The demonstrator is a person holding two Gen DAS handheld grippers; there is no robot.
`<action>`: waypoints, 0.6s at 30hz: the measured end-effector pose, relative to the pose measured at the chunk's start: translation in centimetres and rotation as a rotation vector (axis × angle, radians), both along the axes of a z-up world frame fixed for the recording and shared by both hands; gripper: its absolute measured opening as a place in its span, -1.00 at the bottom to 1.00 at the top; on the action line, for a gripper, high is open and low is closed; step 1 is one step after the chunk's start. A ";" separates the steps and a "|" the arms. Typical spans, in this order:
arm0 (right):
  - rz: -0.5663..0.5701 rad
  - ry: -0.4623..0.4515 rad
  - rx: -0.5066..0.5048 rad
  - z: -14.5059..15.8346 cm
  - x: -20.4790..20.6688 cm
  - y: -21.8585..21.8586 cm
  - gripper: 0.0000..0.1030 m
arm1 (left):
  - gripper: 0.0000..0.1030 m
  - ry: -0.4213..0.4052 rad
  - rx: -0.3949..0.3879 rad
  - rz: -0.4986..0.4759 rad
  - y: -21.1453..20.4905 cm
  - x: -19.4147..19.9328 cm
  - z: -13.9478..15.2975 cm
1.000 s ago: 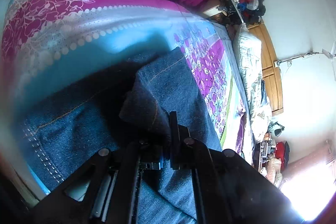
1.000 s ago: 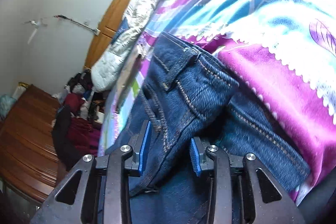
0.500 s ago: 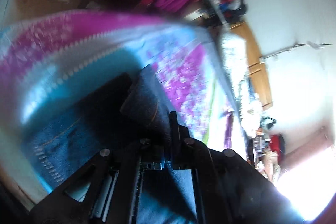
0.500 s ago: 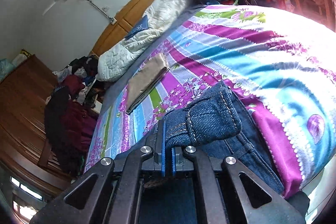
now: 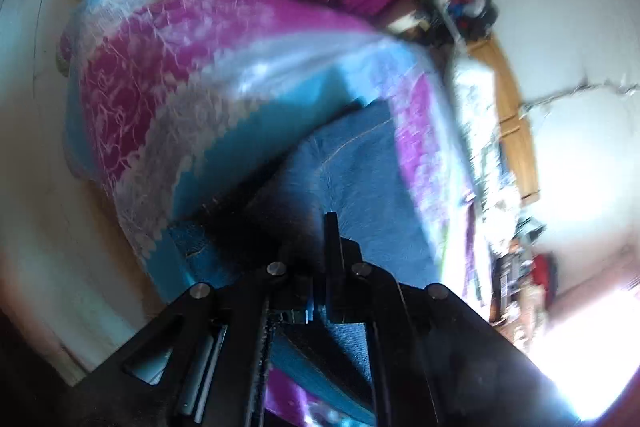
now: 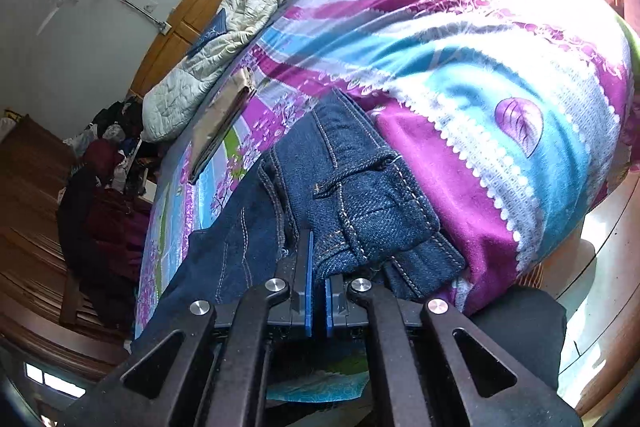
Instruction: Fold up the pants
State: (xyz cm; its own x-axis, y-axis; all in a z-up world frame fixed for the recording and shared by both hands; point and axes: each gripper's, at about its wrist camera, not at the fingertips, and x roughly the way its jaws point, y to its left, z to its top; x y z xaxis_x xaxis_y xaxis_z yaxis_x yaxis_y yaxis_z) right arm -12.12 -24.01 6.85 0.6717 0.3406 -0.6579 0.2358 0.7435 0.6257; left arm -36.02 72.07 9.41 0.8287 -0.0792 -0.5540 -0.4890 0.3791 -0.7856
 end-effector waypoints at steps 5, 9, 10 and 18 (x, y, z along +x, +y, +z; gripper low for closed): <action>0.009 0.142 -0.033 -4.6 0.7 -0.2 -0.92 | -0.92 0.067 0.001 0.007 -0.3 -0.4 -2.6; 0.016 0.140 -0.034 -4.7 0.8 -0.5 -0.92 | -0.92 0.054 0.025 0.017 -0.3 0.0 -2.1; 0.022 0.138 -0.037 -4.6 0.8 -0.6 -0.92 | -0.92 0.059 0.033 0.008 -0.3 0.2 -1.8; 0.026 0.161 -0.033 -5.3 1.1 -0.7 -0.92 | -0.88 0.039 0.080 -0.012 -0.3 -0.5 -1.4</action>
